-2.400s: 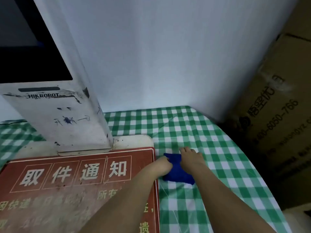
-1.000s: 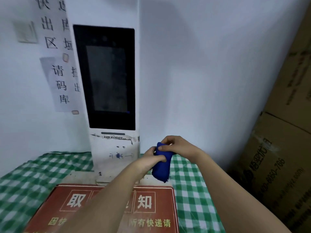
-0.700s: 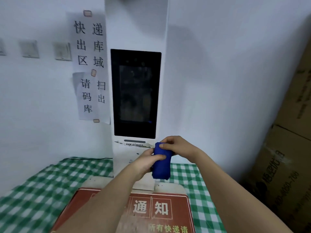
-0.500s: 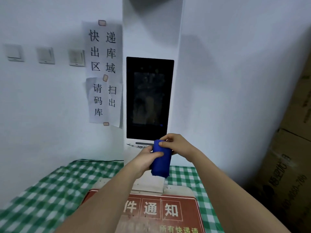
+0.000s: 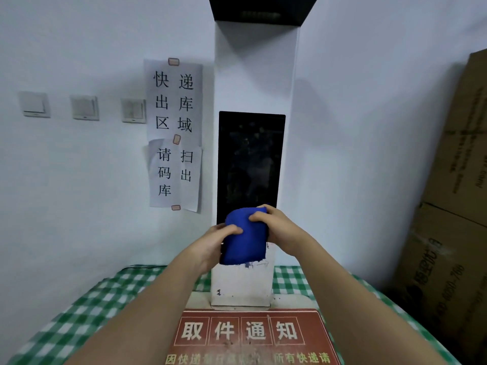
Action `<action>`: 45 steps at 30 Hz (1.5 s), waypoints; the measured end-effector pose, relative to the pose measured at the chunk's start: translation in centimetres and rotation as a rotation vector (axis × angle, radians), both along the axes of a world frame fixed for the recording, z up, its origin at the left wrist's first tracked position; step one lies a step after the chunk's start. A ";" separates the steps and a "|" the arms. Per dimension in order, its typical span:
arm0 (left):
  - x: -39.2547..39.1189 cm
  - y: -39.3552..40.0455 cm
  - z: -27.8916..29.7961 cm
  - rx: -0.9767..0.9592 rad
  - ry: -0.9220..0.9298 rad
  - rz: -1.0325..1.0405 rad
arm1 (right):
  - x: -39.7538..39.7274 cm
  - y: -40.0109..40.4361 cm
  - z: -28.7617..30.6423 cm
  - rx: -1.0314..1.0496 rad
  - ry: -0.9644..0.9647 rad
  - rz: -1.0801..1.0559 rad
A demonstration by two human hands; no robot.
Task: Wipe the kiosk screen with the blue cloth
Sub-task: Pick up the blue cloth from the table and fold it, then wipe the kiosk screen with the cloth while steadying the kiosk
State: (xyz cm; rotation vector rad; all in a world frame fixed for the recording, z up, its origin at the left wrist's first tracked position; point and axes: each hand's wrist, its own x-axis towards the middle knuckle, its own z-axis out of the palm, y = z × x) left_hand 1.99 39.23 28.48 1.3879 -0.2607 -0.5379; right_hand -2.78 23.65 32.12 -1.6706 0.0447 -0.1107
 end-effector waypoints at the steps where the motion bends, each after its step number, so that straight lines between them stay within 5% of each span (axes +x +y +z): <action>1: -0.1 0.3 0.5 -0.033 0.011 -0.001 | -0.3 0.0 0.3 -0.007 -0.009 -0.003; 5: -1.2 0.8 2.3 -0.065 -0.016 0.055 | -1.0 -0.3 1.3 -0.230 -0.102 -0.152; 10: -3.0 -1.8 3.3 0.193 -0.310 0.336 | -1.9 0.5 1.1 -0.795 -0.238 -0.512; 14: -4.5 -4.2 3.8 0.292 -0.414 0.498 | -3.3 1.1 0.5 -0.950 -0.333 -0.625; 21: -5.7 -5.3 5.1 0.065 -0.349 0.423 | -3.5 -0.6 0.8 -0.786 -0.271 -0.683; 30: -4.3 -5.5 6.2 0.168 -0.430 0.338 | -0.9 1.1 2.1 -0.697 -0.262 -0.633; 38: 1.0 -1.8 9.7 0.089 -0.343 0.357 | 3.6 5.7 2.4 -0.657 -0.455 -0.442; 45: 4.9 0.2 13.0 -0.004 -0.325 0.159 | 7.4 7.5 4.6 -0.657 -0.548 -0.743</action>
